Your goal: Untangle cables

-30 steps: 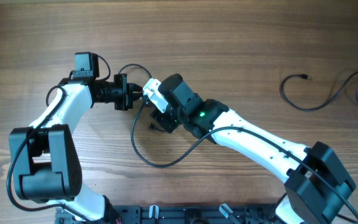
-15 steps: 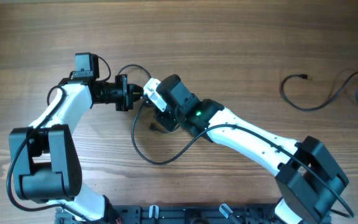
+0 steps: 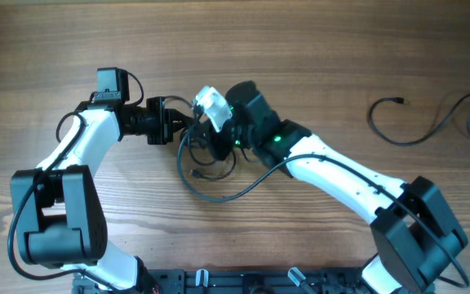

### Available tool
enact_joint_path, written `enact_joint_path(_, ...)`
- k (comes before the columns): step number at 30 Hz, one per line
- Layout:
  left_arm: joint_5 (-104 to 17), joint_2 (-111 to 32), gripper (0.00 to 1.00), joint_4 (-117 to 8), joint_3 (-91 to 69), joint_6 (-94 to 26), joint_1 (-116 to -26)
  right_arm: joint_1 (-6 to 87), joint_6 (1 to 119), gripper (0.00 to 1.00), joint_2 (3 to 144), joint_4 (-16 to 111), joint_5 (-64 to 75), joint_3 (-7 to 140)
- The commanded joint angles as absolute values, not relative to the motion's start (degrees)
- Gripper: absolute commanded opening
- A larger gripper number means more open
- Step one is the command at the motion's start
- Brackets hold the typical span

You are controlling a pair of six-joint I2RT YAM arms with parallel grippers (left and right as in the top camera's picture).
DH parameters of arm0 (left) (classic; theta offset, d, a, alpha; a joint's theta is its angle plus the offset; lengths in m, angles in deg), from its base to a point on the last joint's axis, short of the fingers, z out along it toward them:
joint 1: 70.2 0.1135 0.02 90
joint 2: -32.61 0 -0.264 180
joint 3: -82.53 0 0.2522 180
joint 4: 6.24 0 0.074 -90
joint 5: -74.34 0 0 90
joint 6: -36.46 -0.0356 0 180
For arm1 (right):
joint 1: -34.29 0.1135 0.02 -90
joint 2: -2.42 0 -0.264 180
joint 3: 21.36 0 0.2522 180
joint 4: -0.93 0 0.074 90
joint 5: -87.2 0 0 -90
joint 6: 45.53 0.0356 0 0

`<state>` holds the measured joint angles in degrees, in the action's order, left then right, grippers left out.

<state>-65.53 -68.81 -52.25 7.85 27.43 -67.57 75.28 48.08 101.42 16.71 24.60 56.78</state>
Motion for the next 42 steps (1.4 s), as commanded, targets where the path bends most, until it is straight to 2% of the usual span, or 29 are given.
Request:
enact_joint_path(1, -56.0, -69.4, 0.06, -52.6, 8.5, 26.6, -67.7, 71.3, 55.5, 0.04, 97.0, 5.4, 44.6, 59.1)
enact_joint_path(5, -55.6, -69.4, 0.08, -52.6, 8.5, 26.6, -67.7, 63.6, 65.7, 0.04, 97.0, -6.0, 57.6, 59.1)
enact_joint_path(6, -55.3, -69.4, 0.08, -52.6, 8.5, 26.6, -67.7, 62.5, 65.5, 0.04, 97.0, -5.2, 57.6, 59.1)
enact_joint_path(8, -55.0, -69.4, 0.04, -52.6, 8.5, 26.6, -67.7, 60.9, 62.4, 0.04, 97.0, 4.3, 57.6, 59.1)
enact_joint_path(9, -55.0, -69.4, 0.04, -52.7, 8.5, 26.6, -67.7, 61.3, 58.0, 0.08, 97.0, 10.8, 55.8, 59.1)
enact_joint_path(11, -55.1, -69.4, 0.04, -52.7, 8.5, 26.6, -67.7, 64.1, 46.8, 0.25, 97.0, 23.4, 44.7, 59.1)
enact_joint_path(14, -58.2, -69.4, 0.04, -53.1, 8.5, 26.6, -67.7, 69.2, 43.3, 0.25, 97.0, 30.2, 23.8, 59.1)
enact_joint_path(15, -60.2, -69.4, 0.04, -53.1, 8.5, 26.6, -67.7, 70.2, 46.6, 0.27, 97.0, 29.7, 21.7, 59.1)
enact_joint_path(17, -65.2, -69.4, 0.04, -53.3, 8.5, 26.2, -67.7, 70.4, 75.7, 0.31, 97.1, 29.6, 22.2, 59.1)
enact_joint_path(18, -66.5, -69.4, 0.04, -53.3, 8.5, 26.2, -67.7, 70.4, 85.0, 0.33, 97.2, 30.4, 24.4, 59.1)
enact_joint_path(21, -67.3, -69.4, 0.04, -54.0, 8.5, 26.2, -67.8, 72.4, 93.5, 0.34, 97.8, 30.6, 25.7, 59.1)
enact_joint_path(22, -67.3, -69.4, 0.04, -54.2, 8.5, 26.2, -67.8, 73.6, 96.5, 0.38, 97.9, 30.6, 25.7, 59.1)
enact_joint_path(27, -67.3, -69.4, 0.04, -56.8, 8.5, 26.7, -67.8, 78.4, 104.7, 0.38, 97.9, 29.8, 24.4, 59.1)
enact_joint_path(31, -68.3, -69.4, 0.04, -58.8, 8.5, 28.2, -67.8, 81.4, 106.6, 0.37, 97.9, 31.7, 13.2, 59.1)
enact_joint_path(37, -70.8, -69.4, 0.04, -60.0, 8.5, 28.1, -67.8, 81.7, 107.6, 0.36, 101.6, 28.6, 3.8, 59.1)
enact_joint_path(40, -70.9, -69.4, 0.04, -60.1, 8.5, 28.1, -67.8, 81.6, 107.1, 0.28, 102.9, 23.7, -3.8, 59.1)
enact_joint_path(42, -71.0, -69.4, 0.04, -60.1, 8.5, 28.1, -67.8, 81.0, 101.1, 0.25, 102.9, 19.9, -4.5, 59.1)
